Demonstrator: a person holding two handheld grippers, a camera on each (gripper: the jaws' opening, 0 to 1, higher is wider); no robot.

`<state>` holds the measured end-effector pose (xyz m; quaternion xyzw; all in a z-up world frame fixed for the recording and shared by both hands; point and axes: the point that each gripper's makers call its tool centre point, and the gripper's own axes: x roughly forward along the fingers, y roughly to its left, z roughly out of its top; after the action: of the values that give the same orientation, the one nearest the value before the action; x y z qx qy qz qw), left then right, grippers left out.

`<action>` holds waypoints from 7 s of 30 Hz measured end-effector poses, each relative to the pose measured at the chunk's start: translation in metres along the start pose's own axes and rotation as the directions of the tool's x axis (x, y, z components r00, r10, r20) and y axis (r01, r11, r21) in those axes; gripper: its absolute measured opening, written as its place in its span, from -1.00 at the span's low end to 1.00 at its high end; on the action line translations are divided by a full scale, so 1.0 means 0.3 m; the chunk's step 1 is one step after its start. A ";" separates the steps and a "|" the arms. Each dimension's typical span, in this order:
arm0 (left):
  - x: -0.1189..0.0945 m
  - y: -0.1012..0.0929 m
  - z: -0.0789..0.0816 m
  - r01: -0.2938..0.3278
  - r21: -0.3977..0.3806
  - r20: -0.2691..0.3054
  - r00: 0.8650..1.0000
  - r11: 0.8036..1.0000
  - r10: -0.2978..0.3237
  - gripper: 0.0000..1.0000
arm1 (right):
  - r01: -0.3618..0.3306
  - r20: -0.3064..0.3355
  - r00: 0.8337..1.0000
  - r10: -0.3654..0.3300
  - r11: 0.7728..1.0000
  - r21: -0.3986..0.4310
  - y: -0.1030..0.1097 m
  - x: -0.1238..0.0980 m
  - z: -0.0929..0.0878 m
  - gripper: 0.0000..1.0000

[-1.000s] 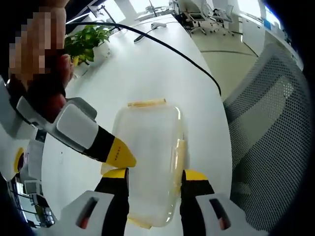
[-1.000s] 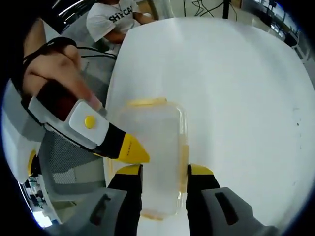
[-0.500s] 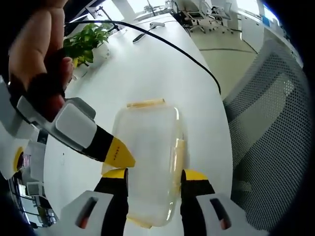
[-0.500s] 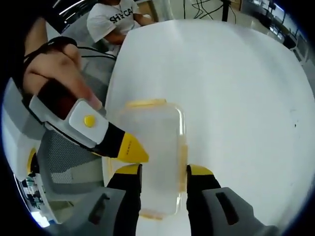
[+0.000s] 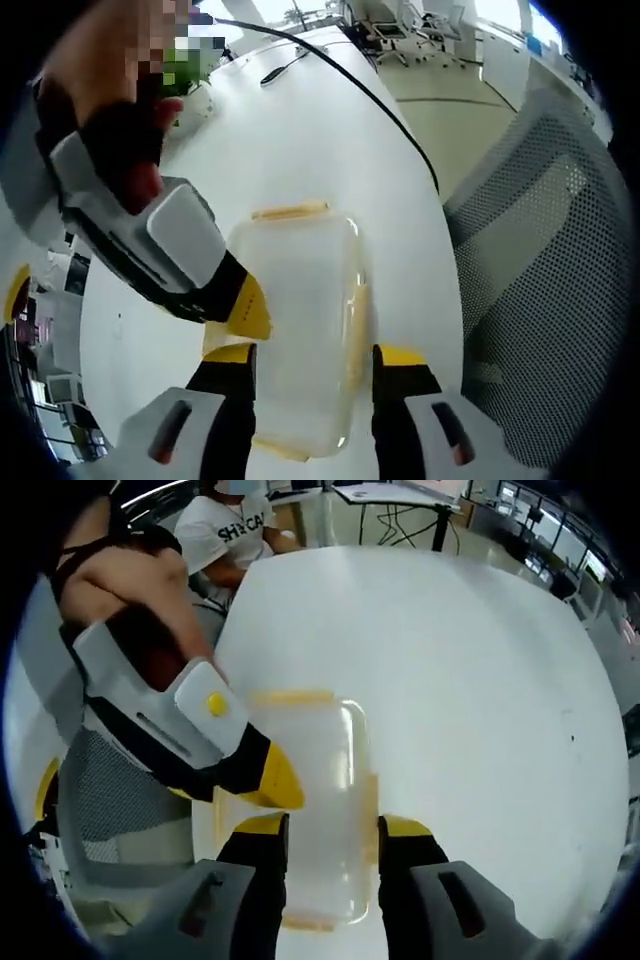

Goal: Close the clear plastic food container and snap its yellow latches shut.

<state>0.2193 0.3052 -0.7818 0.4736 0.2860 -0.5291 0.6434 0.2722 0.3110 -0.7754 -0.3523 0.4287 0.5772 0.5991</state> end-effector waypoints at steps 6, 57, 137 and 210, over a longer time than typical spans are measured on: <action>-0.002 -0.036 -0.005 0.042 0.025 -0.011 0.999 0.999 -0.042 0.15 | 0.041 0.029 0.999 -0.041 0.999 0.016 0.004 -0.005 -0.002 -0.34; -0.006 0.017 -0.057 0.138 -0.120 -0.043 0.989 0.983 -0.144 0.97 | 0.123 0.070 0.990 -0.119 0.991 -0.058 0.112 -0.012 -0.106 0.98; 0.059 0.065 -0.231 0.116 -0.080 -0.198 0.972 0.990 -0.130 0.64 | 0.123 -0.017 0.992 -0.125 0.985 -0.118 0.101 0.062 -0.146 0.53; -0.040 0.225 -0.582 0.077 -0.095 -0.211 0.973 0.993 -0.095 0.68 | 0.132 -0.062 0.988 -0.139 0.986 -0.097 -0.033 0.201 0.204 0.52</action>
<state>0.3036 0.4689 -0.8184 0.4873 0.3968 -0.4892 0.6048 0.2866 0.3898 -0.8080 -0.4279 0.3968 0.5420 0.6048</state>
